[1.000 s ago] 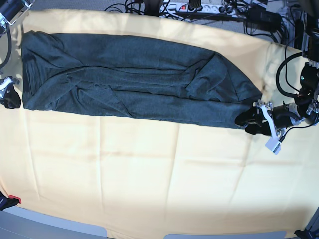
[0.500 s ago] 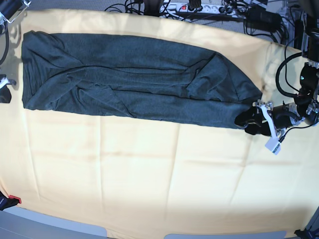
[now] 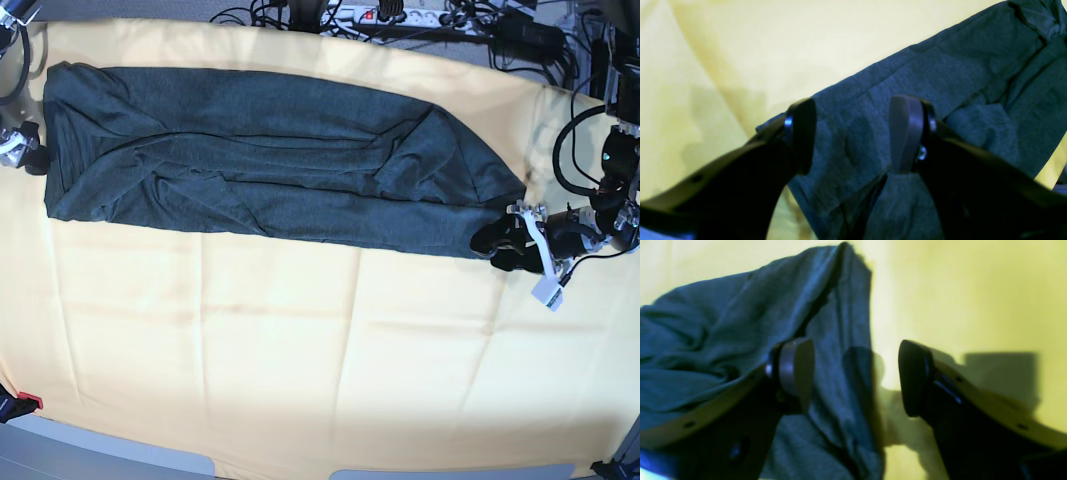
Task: Fold the T-shirt properly
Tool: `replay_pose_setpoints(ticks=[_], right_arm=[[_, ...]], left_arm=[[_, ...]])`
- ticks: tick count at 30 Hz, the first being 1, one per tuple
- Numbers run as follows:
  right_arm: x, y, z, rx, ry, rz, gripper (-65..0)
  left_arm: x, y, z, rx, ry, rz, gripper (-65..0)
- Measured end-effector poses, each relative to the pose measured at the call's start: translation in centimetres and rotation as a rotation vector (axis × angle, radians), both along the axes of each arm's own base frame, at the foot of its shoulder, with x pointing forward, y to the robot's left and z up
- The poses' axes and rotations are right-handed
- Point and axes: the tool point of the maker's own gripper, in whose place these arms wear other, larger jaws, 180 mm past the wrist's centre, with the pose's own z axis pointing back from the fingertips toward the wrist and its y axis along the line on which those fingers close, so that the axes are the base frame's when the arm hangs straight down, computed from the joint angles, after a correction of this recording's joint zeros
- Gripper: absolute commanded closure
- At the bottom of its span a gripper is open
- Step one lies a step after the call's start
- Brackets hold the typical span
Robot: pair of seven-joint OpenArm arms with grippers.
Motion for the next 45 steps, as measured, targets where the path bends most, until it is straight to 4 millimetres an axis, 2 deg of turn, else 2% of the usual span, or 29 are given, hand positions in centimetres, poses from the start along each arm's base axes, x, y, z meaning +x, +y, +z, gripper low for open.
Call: replay_pose_setpoints(ticks=[4, 10, 16, 21, 25, 31, 34, 40, 45], right_arm=[[-0.4, 1.0, -1.0, 0.091, 0.002, 0.024, -41.6], [-0.9, 0.8, -2.1, 0.123, 0.026, 0.000, -41.6], [-1.3, -0.7, -3.1, 0.167, 0.036, -0.053, -41.6], [-1.4, -0.2, -3.8, 0.240, 0.005, -0.053, -41.6], [-1.6, 1.4, -3.7, 0.313, -0.010, 0.009, -41.5], [-1.0, 6.1, -3.6, 0.412, -0.040, 0.189, -41.5], [-0.7, 7.8, -3.8, 0.448, -0.035, 0.234, -41.5], [-0.3, 10.0, -4.2, 0.483, -0.015, 0.300, -41.5], [-0.3, 10.4, -4.4, 0.487, -0.012, 0.310, -41.5]], left_arm=[[0.0, 0.0, 0.0, 0.000, 0.000, 0.000, -36.0], [0.0, 0.0, 0.0, 0.000, 0.000, 0.000, -36.0], [0.0, -0.2, 0.3, -0.024, -0.002, 0.002, -36.0], [0.0, -0.2, 0.3, -0.023, -0.001, 0.002, -36.0], [0.0, -0.2, 0.3, -0.024, -0.001, 0.002, -36.0], [0.0, -0.3, 0.3, -0.028, -0.001, 0.003, -36.0], [0.1, -0.3, 0.3, -0.028, -0.002, 0.002, -36.0], [0.0, -0.3, 0.3, -0.028, -0.001, 0.003, -36.0], [0.1, -0.3, 0.3, -0.028, -0.002, 0.003, -36.0]])
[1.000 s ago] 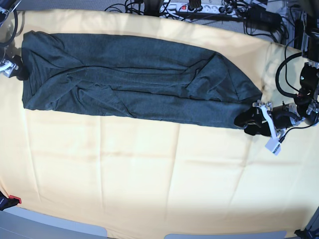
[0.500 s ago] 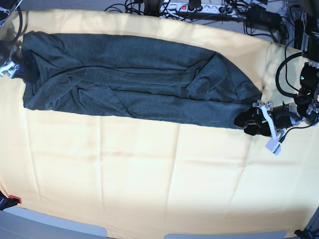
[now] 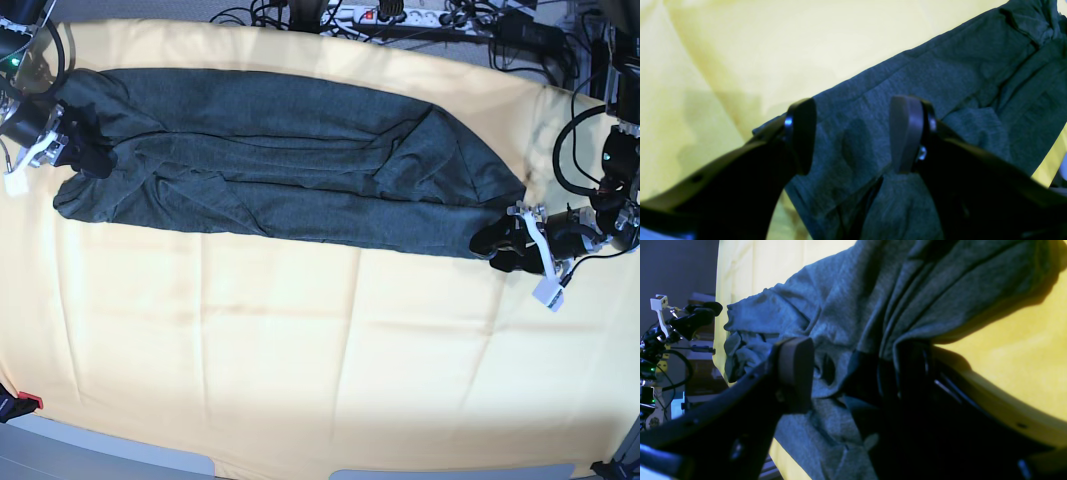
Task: Fold the T-shirt properly
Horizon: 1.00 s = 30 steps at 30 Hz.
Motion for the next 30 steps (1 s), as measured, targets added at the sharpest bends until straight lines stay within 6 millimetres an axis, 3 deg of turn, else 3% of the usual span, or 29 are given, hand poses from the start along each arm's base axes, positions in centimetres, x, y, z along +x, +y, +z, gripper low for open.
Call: replay_pose_setpoints(ticks=[30], right_arm=[[-1.2, 0.2, -0.2, 0.012, 0.012, 0.009, -41.5]], left_arm=[[0.4, 0.3, 0.4, -0.006, -0.013, 0.021, -36.0]])
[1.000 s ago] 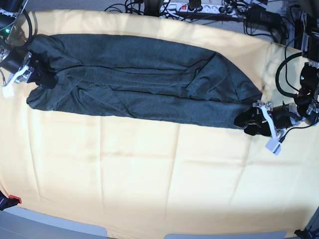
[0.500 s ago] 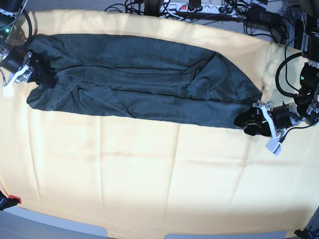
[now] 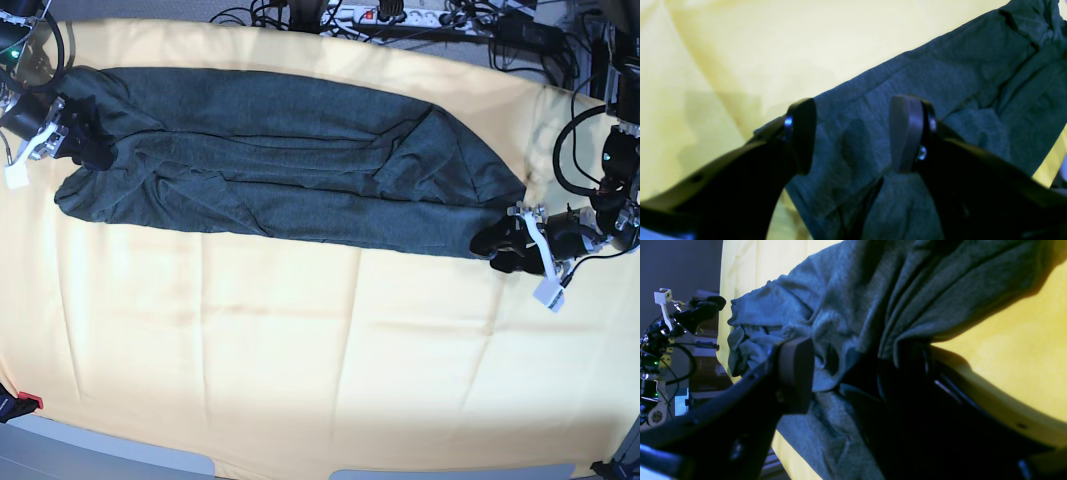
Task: Fold the T-shirt properly
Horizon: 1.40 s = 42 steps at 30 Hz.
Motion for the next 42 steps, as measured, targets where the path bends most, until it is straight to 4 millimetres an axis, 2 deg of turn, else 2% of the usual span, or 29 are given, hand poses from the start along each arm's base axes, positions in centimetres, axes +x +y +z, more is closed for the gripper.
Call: replay_pose_setpoints(ticks=[5, 8, 12, 14, 16, 19, 23, 30, 33, 42], right_arm=[[0.0, 0.0, 0.0, 0.000, 0.000, 0.000, -41.5], [0.0, -0.1, 0.0, -0.004, 0.002, 0.005, -41.5], [-0.1, -0.4, 0.3, -0.026, 0.004, 0.018, -41.5], [-0.3, -0.9, 0.3, -0.040, 0.010, 0.019, -41.5], [-0.4, -1.5, 0.5, -0.048, 0.012, -0.001, -41.5], [-0.6, -2.7, 0.7, -0.072, 0.014, -0.029, -41.5], [-0.8, -4.3, 1.1, -0.097, 0.006, -0.077, -41.5], [-0.8, -5.2, 1.5, -0.108, -0.005, -0.106, -41.5], [-0.8, -5.2, 1.5, -0.108, -0.005, -0.105, -41.5], [-0.8, -5.2, 1.5, -0.108, -0.005, -0.105, -41.5]], left_arm=[[1.7, 2.9, 2.0, 0.025, -0.061, 0.103, -36.0], [2.6, 5.2, 2.8, 0.030, -0.044, 0.224, -36.0], [2.7, 7.0, 3.5, 0.039, -0.031, 0.289, -36.0], [2.0, 7.1, 2.6, 0.045, -0.005, 0.289, -36.0], [0.6, 7.2, 0.5, 0.070, 0.044, 0.289, -36.0], [-0.8, 9.5, -3.1, 0.159, 0.144, 0.438, -36.0], [-1.8, 10.3, -4.0, 0.169, 0.161, 0.469, -36.0], [-2.4, 10.5, -4.9, 0.168, 0.170, 0.511, -36.0], [-2.3, 9.7, -5.4, 0.149, 0.177, 0.514, -36.0], [-3.5, 3.5, -5.2, -0.049, 0.221, 0.312, -36.0]])
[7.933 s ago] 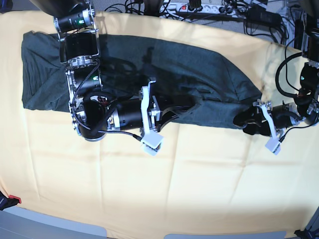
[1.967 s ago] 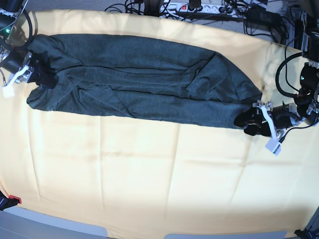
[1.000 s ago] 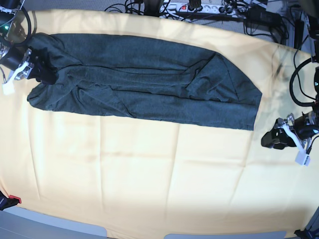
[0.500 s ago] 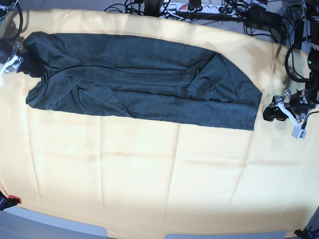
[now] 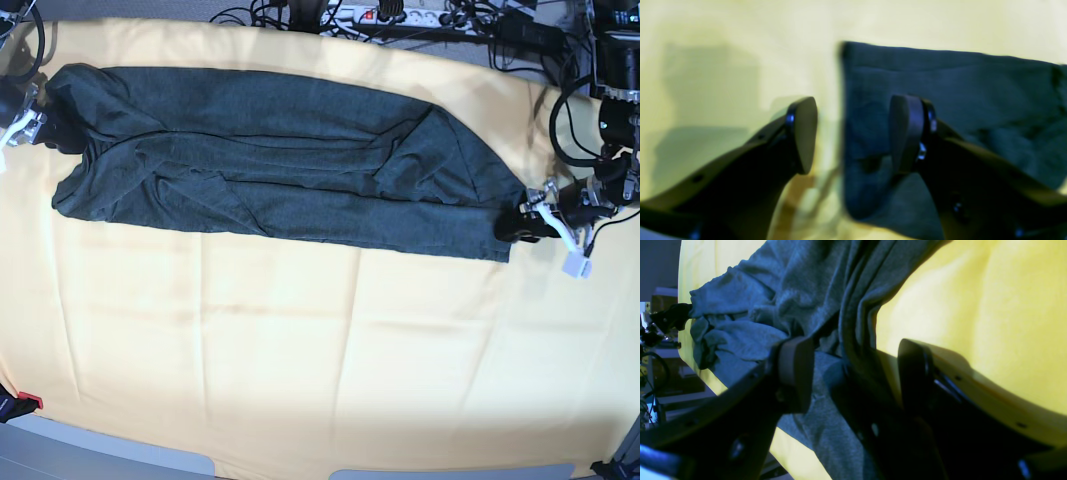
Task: Fold the T-shirt properly
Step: 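Release and regrasp the shirt end with the left gripper, then grasp the other shirt end with the right gripper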
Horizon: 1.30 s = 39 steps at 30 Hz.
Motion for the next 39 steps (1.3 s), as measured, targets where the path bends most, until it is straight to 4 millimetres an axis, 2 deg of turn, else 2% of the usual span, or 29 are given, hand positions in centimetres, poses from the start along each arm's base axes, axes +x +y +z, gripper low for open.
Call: replay_pose_setpoints(ticks=[2, 14, 18, 20, 23, 24, 27, 28, 30, 33, 39], right_arm=[[0.0, 0.0, 0.0, 0.000, 0.000, 0.000, -41.5], [0.0, 0.0, 0.0, 0.000, 0.000, 0.000, -41.5], [0.0, 0.0, 0.0, 0.000, 0.000, 0.000, -41.5], [0.0, 0.0, 0.0, 0.000, 0.000, 0.000, -41.5], [0.0, 0.0, 0.0, 0.000, 0.000, 0.000, -41.5], [0.0, 0.0, 0.0, 0.000, 0.000, 0.000, -41.5], [0.0, 0.0, 0.0, 0.000, 0.000, 0.000, -41.1], [0.0, 0.0, 0.0, 0.000, 0.000, 0.000, -38.6], [-0.1, 0.0, 0.0, -0.002, 0.004, 0.002, -27.2], [-0.3, -0.3, -0.2, -0.018, 0.024, 0.009, 0.0], [-0.1, -1.4, 0.5, -0.053, 0.021, 0.019, 0.0]], left_arm=[[-0.5, -1.2, 0.2, -0.051, -0.002, -0.041, -36.0], [-1.9, -4.8, 0.9, -0.190, -0.026, -0.172, -36.0], [-2.0, -5.4, 0.9, -0.209, -0.028, -0.174, -35.4], [-2.0, -5.4, 0.8, -0.208, -0.027, -0.174, -27.7], [-2.2, -5.3, 0.3, -0.191, -0.012, -0.177, -2.5], [-2.3, -5.3, 0.1, -0.177, -0.008, -0.180, 0.0], [-2.1, -5.3, 0.1, -0.178, -0.015, -0.173, 0.0], [-2.1, -5.3, 0.1, -0.179, -0.019, -0.170, 0.0], [-2.0, -5.3, 0.2, -0.179, -0.020, -0.170, 0.0], [-1.6, -5.3, 0.6, -0.175, -0.032, -0.173, 0.0], [-0.9, -4.7, 1.3, -0.162, -0.052, -0.172, 0.0]])
